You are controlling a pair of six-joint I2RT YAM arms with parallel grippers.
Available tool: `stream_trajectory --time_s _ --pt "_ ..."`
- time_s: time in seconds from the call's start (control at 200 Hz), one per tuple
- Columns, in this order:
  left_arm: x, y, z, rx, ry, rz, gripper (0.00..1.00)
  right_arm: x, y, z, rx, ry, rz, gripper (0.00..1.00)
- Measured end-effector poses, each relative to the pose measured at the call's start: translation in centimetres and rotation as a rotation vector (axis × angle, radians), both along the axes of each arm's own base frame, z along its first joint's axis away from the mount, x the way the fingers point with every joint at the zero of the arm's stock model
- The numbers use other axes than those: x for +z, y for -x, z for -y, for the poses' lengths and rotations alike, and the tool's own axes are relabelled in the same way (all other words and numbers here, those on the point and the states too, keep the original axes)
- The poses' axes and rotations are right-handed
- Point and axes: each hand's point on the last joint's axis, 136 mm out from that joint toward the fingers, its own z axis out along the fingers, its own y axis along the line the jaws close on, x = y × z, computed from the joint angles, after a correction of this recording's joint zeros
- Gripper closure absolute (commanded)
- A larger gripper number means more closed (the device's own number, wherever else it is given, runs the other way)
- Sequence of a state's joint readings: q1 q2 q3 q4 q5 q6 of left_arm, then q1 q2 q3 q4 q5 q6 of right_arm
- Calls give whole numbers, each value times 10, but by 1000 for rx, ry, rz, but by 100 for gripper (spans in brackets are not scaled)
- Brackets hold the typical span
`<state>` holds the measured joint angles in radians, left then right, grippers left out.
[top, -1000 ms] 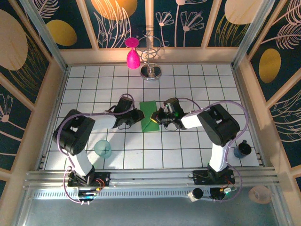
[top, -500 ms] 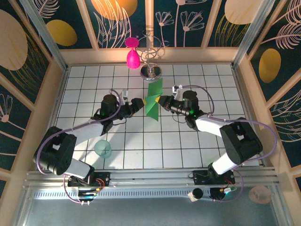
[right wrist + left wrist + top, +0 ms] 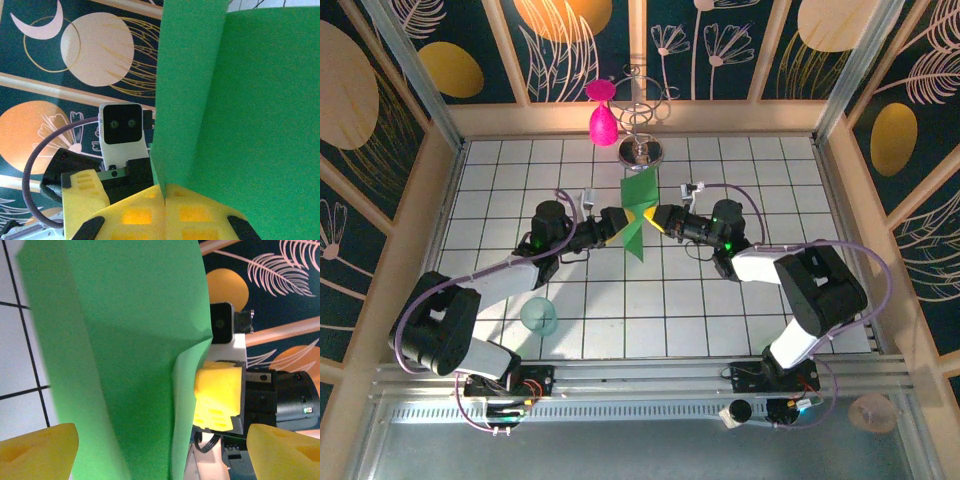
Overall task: Fold a paper plane with a square sheet of paper (pick it up from the middle)
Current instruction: Turn over the paper at the center of the table.
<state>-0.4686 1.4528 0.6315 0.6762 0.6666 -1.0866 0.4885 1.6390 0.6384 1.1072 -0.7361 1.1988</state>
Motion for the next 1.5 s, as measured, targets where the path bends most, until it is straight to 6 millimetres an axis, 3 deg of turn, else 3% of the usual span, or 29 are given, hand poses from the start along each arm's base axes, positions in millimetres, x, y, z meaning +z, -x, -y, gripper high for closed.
stream_trajectory --time_s 0.205,0.871,1.006,1.101,1.201,1.502 --pt "-9 6 7 -42 4 -39 30 4 1 -1 16 -29 -6 95" --pt "3 6 10 -55 48 -21 69 -8 -1 2 7 2 -52 90" --pt "2 5 10 -55 42 -27 79 -11 -2 2 5 14 -50 83" --pt "3 4 10 -53 32 -28 84 -18 -4 4 -4 38 -61 70" --pt "0 0 10 -41 7 -26 88 -29 -7 13 -39 85 -80 60" --pt "-31 -20 -6 44 -264 -23 94 -30 -23 69 -287 289 -66 58"
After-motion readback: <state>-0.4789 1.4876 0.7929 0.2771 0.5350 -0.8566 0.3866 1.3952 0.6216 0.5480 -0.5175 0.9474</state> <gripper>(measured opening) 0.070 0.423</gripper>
